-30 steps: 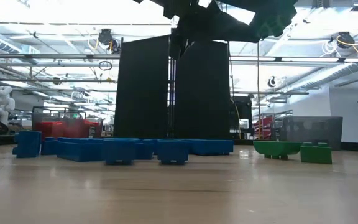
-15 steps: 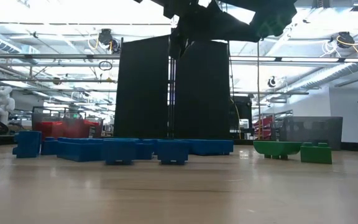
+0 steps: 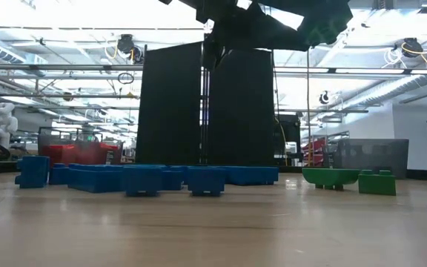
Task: Sort blocks
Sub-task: Put the green game piece into the bottom right black bin
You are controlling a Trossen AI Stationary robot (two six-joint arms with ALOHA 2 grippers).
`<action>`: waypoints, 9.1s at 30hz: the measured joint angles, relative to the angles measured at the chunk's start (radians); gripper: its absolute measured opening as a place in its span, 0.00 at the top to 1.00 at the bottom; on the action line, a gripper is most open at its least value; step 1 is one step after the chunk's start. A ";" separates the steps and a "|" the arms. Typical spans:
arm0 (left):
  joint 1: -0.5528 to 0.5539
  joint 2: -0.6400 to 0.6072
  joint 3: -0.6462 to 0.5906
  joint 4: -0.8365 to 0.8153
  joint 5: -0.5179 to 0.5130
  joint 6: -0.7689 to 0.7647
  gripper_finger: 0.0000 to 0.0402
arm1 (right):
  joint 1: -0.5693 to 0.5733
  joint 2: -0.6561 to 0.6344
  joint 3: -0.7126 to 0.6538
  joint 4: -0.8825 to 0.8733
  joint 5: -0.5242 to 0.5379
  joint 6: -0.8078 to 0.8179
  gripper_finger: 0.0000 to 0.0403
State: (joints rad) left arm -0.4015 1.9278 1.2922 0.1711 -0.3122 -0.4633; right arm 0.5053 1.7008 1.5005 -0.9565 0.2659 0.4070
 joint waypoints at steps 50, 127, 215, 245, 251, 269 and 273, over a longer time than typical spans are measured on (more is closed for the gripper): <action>0.000 -0.002 0.002 0.004 -0.034 0.005 0.66 | -0.001 -0.043 -0.058 0.046 -0.068 0.017 0.89; 0.002 0.001 0.000 0.026 0.061 0.081 0.40 | -0.045 -0.016 -0.057 0.031 -0.141 0.000 0.70; 0.335 0.259 0.385 -0.189 0.285 0.890 0.27 | 0.627 -0.060 -0.221 -0.307 -0.187 1.284 0.22; 0.339 0.414 0.413 -0.362 0.455 1.360 0.27 | 0.626 -0.060 -0.221 -0.268 -0.188 1.310 0.22; 0.345 0.438 0.423 -0.361 0.507 1.332 0.30 | 0.626 -0.060 -0.221 -0.264 -0.185 1.310 0.22; 0.375 0.441 0.455 -0.402 0.590 0.834 0.68 | 0.581 -0.060 -0.221 -0.260 -0.034 1.328 0.23; 0.374 0.402 0.478 -0.432 0.588 0.660 0.68 | 0.573 -0.060 -0.221 -0.259 0.159 1.382 0.23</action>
State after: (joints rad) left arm -0.0273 2.3297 1.7700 -0.2606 0.2760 0.1967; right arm 1.0779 1.6413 1.2793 -1.2156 0.4246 1.7885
